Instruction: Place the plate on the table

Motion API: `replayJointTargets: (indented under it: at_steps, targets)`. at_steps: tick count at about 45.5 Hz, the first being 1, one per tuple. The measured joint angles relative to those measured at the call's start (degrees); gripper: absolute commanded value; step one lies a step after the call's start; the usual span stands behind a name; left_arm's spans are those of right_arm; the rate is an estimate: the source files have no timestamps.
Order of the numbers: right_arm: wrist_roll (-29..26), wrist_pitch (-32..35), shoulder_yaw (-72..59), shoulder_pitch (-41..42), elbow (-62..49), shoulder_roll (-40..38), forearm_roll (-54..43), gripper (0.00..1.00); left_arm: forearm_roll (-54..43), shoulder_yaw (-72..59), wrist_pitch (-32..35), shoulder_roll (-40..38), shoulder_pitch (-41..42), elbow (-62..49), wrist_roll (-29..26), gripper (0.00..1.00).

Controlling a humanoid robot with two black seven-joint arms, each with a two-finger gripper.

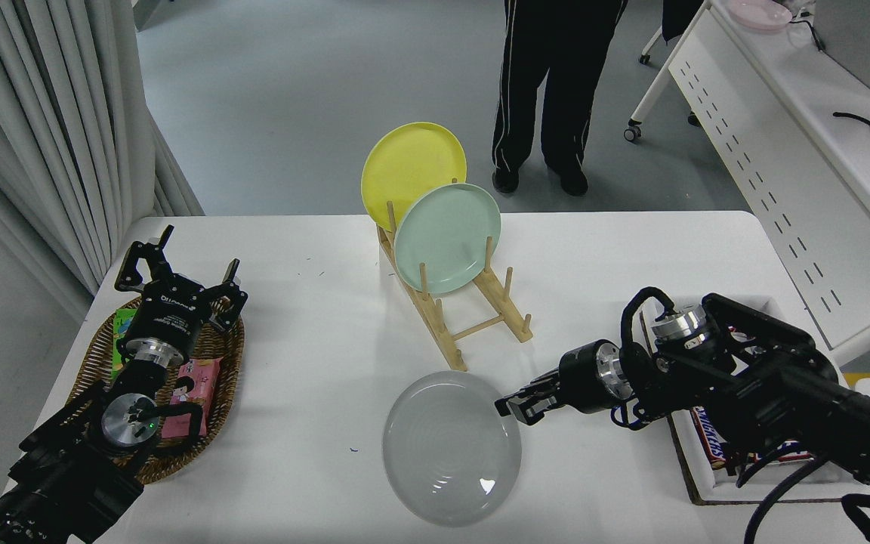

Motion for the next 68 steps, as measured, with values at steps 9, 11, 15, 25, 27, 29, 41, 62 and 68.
replayJointTargets:
  at_steps: [9, 11, 15, 25, 27, 29, 41, 62, 68]
  targets:
    - [0.0, 0.72, 0.21, -0.67, -1.75, 0.79, -0.13, 0.0, 0.0, 0.0, 0.0, 0.0, 0.0, 0.0, 0.0, 1.0]
    - [0.0, 0.81, 0.22, -0.76, -2.05, 0.89, -0.15, 0.0, 0.0, 0.0, 0.0, 0.0, 0.0, 0.0, 0.0, 1.0]
    - [0.01, 0.95, 0.22, -0.89, -2.61, 1.04, -0.2, 0.0, 0.0, 0.0, 0.0, 0.0, 0.0, 0.0, 0.0, 1.0]
    - [-0.02, 1.1, -0.27, -1.04, -3.56, 1.29, -0.24, 0.0, 0.0, 0.0, 0.0, -0.01, 0.0, 0.0, 0.0, 1.0]
    - [-0.04, 1.12, -0.33, -1.05, -3.67, 1.36, -0.25, 0.0, 0.0, 0.0, 0.0, -0.01, 0.0, 0.0, 0.0, 1.0]
    - [-0.05, 1.12, -0.37, -1.07, -3.75, 1.46, -0.26, 0.0, 0.0, 0.0, 0.0, -0.01, 0.0, 0.0, 0.0, 1.0]
    - [-0.07, 1.12, -0.55, -1.07, -4.0, 1.76, -0.27, 0.0, 0.0, 0.0, 0.0, 0.01, 0.0, 0.0, 0.0, 1.0]
    - [-0.08, 1.16, -0.68, -1.12, -4.19, 1.86, -0.81, 0.0, -0.01, 0.0, 0.0, 0.01, 0.0, 0.01, 0.0, 1.0]
    - [-0.08, 1.19, -0.68, -1.13, -4.23, 1.86, -1.0, 0.0, -0.01, 0.0, 0.0, 0.02, 0.0, 0.01, 0.0, 1.0]
